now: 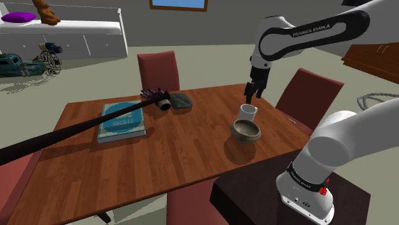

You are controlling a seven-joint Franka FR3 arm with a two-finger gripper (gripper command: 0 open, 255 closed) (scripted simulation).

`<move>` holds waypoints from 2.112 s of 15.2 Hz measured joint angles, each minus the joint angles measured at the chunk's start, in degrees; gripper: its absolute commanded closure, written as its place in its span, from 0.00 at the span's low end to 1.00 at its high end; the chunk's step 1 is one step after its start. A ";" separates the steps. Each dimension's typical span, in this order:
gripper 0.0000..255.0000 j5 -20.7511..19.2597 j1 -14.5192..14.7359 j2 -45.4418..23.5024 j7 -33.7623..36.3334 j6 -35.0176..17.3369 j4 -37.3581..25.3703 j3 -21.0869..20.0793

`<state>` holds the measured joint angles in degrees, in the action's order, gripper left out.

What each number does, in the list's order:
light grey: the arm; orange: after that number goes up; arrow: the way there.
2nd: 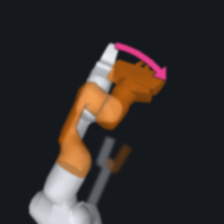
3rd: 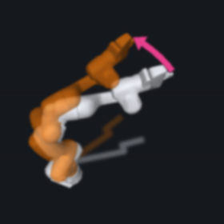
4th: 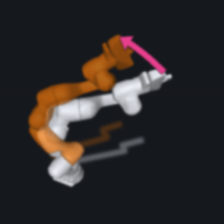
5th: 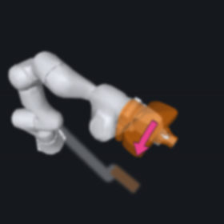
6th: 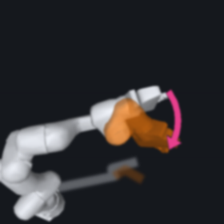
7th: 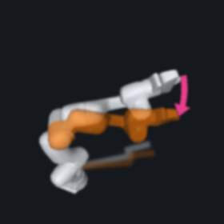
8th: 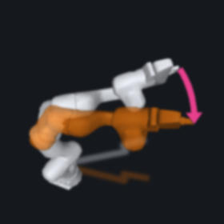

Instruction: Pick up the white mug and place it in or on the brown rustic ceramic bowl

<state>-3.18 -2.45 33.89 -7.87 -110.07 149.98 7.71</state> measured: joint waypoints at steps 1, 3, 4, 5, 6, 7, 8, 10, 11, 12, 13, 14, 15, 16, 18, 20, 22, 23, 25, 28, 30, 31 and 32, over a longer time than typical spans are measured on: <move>0.00 -0.42 -0.14 -1.81 -0.69 -2.22 0.24 0.50; 0.00 -1.49 -0.78 -4.73 -2.51 -6.17 0.87 1.86; 0.00 -2.07 -1.16 -6.76 -3.66 -8.46 0.96 2.77; 0.00 -2.37 -1.28 -8.13 -4.23 -10.44 1.36 3.19; 0.00 -2.53 -1.31 -10.81 -5.09 -12.74 0.77 3.82; 0.00 -2.83 -1.55 -12.79 -6.07 -14.68 0.51 4.51; 0.00 -3.07 -1.77 -14.95 -7.08 -16.93 0.44 5.24; 0.00 -3.24 -2.01 -18.83 -8.76 -20.86 0.06 6.32; 0.00 -3.04 -1.98 -21.16 -9.58 -22.72 -0.63 6.76; 0.00 -2.78 -2.14 -24.07 -10.90 -25.10 -1.34 7.52; 0.00 -2.57 -2.37 -26.14 -12.17 -26.63 -2.09 8.13; 0.00 -2.16 -2.58 -28.50 -13.52 -28.41 -2.87 8.72; 0.00 -1.59 -2.61 -30.74 -14.51 -29.93 -3.76 9.01; 0.00 -1.36 -2.68 -31.83 -14.99 -31.06 -3.81 9.14; 0.00 -0.81 -2.71 -33.71 -15.59 -33.39 -3.39 9.23; 0.00 -0.01 -2.68 -35.72 -16.16 -35.30 -3.45 9.18; 0.00 0.72 -2.66 -37.26 -16.58 -37.19 -3.35 9.06; 0.00 1.00 -2.75 -37.68 -16.88 -38.55 -3.27 9.08; 0.00 1.23 -2.79 -38.08 -17.03 -38.90 -3.43 9.08; 0.00 1.20 -2.74 -38.12 -16.87 -38.55 -3.56 9.08; 1.00 1.15 -2.74 -37.96 -16.89 -38.63 -3.40 9.10; 1.00 1.15 -2.73 -37.87 -16.89 -39.34 -3.45 9.10; 1.00 1.16 -2.70 -38.04 -16.84 -39.47 -3.34 9.06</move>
<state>-2.02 -5.15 -4.15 -24.71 -149.55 146.64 16.77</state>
